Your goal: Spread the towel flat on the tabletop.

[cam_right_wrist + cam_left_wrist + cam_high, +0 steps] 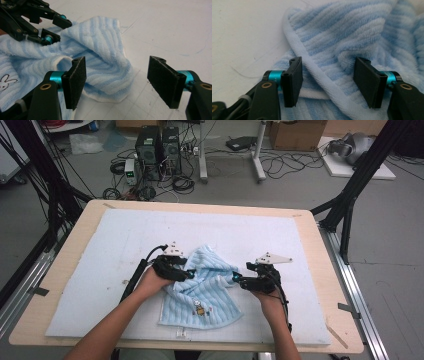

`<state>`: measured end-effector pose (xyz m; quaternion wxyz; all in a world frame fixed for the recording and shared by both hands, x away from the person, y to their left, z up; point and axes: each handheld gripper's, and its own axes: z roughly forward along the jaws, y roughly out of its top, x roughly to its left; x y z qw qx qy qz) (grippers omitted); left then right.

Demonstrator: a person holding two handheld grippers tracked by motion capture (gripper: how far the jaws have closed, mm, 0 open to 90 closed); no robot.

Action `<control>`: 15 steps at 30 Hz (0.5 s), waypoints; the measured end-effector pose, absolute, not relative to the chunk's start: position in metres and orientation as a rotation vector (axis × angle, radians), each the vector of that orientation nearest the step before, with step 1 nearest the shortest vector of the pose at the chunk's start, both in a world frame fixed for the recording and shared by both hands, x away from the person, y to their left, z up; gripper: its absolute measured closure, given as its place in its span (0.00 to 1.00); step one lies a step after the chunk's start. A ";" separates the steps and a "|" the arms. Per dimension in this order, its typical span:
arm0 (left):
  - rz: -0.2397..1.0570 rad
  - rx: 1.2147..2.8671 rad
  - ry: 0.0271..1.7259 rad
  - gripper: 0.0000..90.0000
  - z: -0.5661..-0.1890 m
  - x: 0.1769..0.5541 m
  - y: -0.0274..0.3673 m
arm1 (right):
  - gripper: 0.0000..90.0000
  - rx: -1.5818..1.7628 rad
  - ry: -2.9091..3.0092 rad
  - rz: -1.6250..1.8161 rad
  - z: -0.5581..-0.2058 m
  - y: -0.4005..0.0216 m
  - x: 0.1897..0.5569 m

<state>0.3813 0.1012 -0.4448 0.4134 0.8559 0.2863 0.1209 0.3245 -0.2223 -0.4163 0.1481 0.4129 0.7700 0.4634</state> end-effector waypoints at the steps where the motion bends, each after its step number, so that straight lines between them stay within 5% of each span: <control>1: 0.310 2.155 0.713 0.46 -0.445 0.381 0.101 | 0.34 1.192 2.218 1.333 -0.416 -0.222 0.324; 7: 0.290 2.112 0.670 0.85 -0.438 0.382 0.109 | 0.34 1.186 2.222 1.332 -0.417 -0.221 0.325; 15: 0.307 1.903 0.839 0.91 -0.418 0.413 0.147 | 0.34 1.195 2.235 1.328 -0.419 -0.220 0.326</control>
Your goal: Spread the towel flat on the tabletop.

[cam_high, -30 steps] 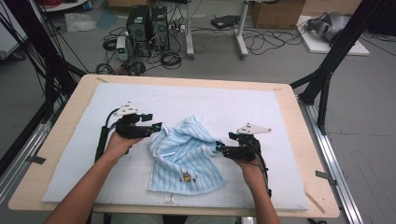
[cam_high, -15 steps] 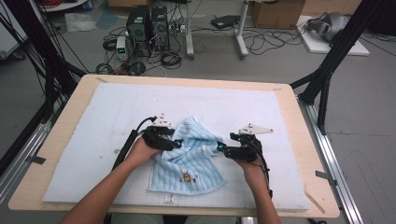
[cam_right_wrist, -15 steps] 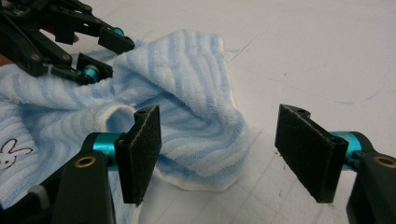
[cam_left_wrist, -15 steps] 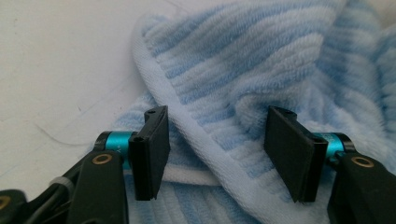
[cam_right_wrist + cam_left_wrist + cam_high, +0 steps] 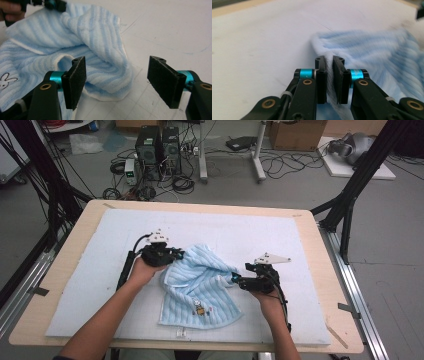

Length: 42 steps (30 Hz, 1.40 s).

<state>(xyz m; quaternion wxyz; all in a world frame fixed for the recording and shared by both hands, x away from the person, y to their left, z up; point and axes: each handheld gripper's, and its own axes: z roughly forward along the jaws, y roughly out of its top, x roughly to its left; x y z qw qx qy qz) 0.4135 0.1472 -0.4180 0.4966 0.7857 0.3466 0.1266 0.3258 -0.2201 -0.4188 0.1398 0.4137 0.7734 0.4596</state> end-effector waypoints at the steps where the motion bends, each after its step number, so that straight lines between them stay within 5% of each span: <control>1: 0.316 1.886 0.858 0.91 -0.415 0.419 0.151 | 0.34 1.195 2.236 1.323 -0.419 -0.220 0.326; 16: 0.532 1.833 1.041 0.92 -0.403 0.497 0.162 | 0.34 1.204 2.264 1.320 -0.424 -0.218 0.329; 20: 0.466 1.812 1.074 0.58 -0.406 0.494 0.162 | 0.34 1.217 2.257 1.327 -0.425 -0.220 0.330; 23: 0.474 1.815 1.069 0.51 -0.407 0.484 0.166 | 0.34 1.217 2.251 1.329 -0.425 -0.221 0.330; 27: 0.488 1.783 1.065 0.49 -0.406 0.466 0.178 | 0.35 1.227 2.231 1.314 -0.424 -0.220 0.329; 31: 0.492 1.775 1.061 0.48 -0.408 0.450 0.191 | 0.49 1.204 2.272 1.401 -0.424 -0.208 0.328; 38: 0.455 1.813 0.992 0.48 -0.419 0.427 0.191 | 0.42 1.054 2.325 1.450 -0.421 -0.159 0.329; 42: 0.422 1.870 0.965 0.48 -0.422 0.422 0.183 | 0.53 1.045 2.380 1.278 -0.434 -0.138 0.342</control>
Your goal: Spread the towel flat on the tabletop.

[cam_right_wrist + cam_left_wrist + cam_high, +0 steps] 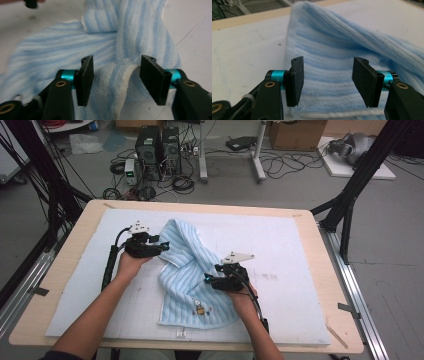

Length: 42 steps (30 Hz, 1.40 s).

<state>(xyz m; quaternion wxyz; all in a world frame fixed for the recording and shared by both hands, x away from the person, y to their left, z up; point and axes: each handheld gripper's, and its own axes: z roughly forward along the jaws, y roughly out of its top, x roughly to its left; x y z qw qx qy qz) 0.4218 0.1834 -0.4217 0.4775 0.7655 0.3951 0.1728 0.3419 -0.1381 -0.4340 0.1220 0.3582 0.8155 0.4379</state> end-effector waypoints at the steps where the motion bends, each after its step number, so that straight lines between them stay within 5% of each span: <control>1: 0.427 1.876 0.953 0.48 -0.421 0.420 0.182 | 0.57 1.060 2.394 1.224 -0.437 -0.136 0.344; 6: 0.373 1.915 0.938 0.47 -0.431 0.414 0.174 | 0.82 1.067 2.453 1.132 -0.443 -0.139 0.347; 13: 0.386 2.090 0.878 0.38 -0.449 0.408 0.148 | 0.88 1.089 2.532 1.092 -0.438 -0.146 0.344; 15: 0.390 2.089 0.842 0.49 -0.449 0.408 0.148 | 0.88 1.087 2.555 1.084 -0.437 -0.151 0.341; 17: 0.452 2.106 0.813 0.81 -0.447 0.407 0.149 | 0.88 1.088 2.576 1.085 -0.436 -0.156 0.338; 18: 0.462 2.102 0.823 0.90 -0.445 0.408 0.152 | 0.89 1.094 2.592 1.085 -0.436 -0.158 0.338; 34: 0.537 1.925 1.084 0.92 -0.433 0.426 0.214 | 0.89 0.980 2.858 1.115 -0.432 -0.175 0.314; 36: 0.554 1.936 1.073 0.90 -0.435 0.426 0.208 | 0.84 0.961 2.867 1.108 -0.431 -0.174 0.314; 40: 0.569 1.921 1.087 0.64 -0.436 0.426 0.203 | 0.54 1.003 2.724 1.196 -0.425 -0.180 0.320; 42: 0.549 1.891 1.082 0.60 -0.435 0.425 0.205 | 0.36 1.078 2.585 1.274 -0.421 -0.185 0.326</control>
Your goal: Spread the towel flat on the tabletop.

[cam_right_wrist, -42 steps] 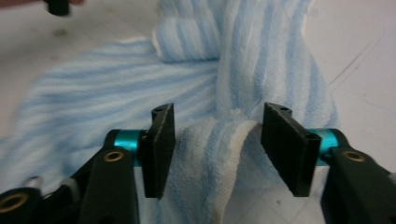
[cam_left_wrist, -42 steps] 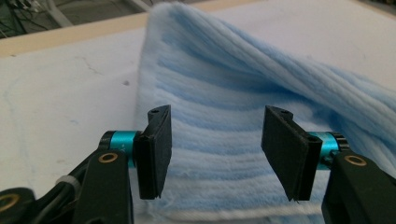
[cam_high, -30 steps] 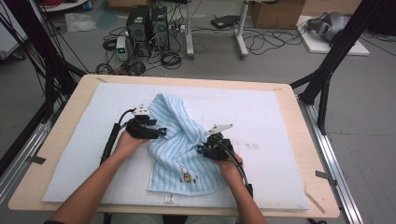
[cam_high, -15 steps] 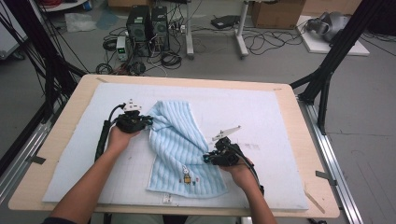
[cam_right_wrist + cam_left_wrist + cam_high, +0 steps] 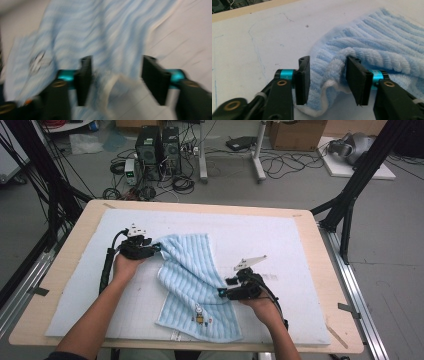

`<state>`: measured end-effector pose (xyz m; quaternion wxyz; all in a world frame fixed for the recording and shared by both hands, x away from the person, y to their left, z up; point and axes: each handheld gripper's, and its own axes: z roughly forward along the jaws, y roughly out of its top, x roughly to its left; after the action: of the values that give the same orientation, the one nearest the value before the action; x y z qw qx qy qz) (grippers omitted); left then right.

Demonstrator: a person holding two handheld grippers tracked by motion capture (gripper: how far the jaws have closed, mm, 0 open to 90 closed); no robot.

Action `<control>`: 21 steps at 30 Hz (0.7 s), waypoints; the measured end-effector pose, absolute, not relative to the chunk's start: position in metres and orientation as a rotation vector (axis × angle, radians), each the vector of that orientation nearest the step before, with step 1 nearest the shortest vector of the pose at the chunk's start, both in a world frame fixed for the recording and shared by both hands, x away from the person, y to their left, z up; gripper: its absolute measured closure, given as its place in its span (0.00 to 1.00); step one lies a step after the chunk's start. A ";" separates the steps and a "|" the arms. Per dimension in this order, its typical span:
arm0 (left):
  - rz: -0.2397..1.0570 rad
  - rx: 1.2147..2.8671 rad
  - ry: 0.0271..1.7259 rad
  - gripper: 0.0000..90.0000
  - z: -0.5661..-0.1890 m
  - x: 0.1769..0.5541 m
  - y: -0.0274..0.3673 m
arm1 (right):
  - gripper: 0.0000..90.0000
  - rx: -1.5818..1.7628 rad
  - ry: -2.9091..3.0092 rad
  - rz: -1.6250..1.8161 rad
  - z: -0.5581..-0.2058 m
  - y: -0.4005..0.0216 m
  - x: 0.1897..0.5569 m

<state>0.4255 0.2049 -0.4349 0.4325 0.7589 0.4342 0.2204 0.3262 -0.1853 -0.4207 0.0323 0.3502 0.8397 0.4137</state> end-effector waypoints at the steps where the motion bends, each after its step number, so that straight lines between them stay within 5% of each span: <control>1: 0.547 1.876 1.082 0.58 -0.434 0.425 0.206 | 0.34 1.117 2.519 1.309 -0.419 -0.189 0.330; 9: 0.509 1.741 1.034 0.41 -0.429 0.409 0.220 | 0.13 1.215 2.336 1.315 -0.420 -0.186 0.365; 15: 0.524 1.684 1.020 0.21 -0.427 0.395 0.229 | 0.13 1.221 2.333 1.254 -0.426 -0.161 0.393; 21: 0.505 1.692 0.990 0.21 -0.430 0.378 0.237 | 0.19 1.207 2.388 1.221 -0.431 -0.138 0.412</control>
<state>0.3782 0.2371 -0.4296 0.5301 0.7087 0.4147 0.2116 0.4118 -0.1379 -0.4312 0.1002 0.4083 0.8078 0.4131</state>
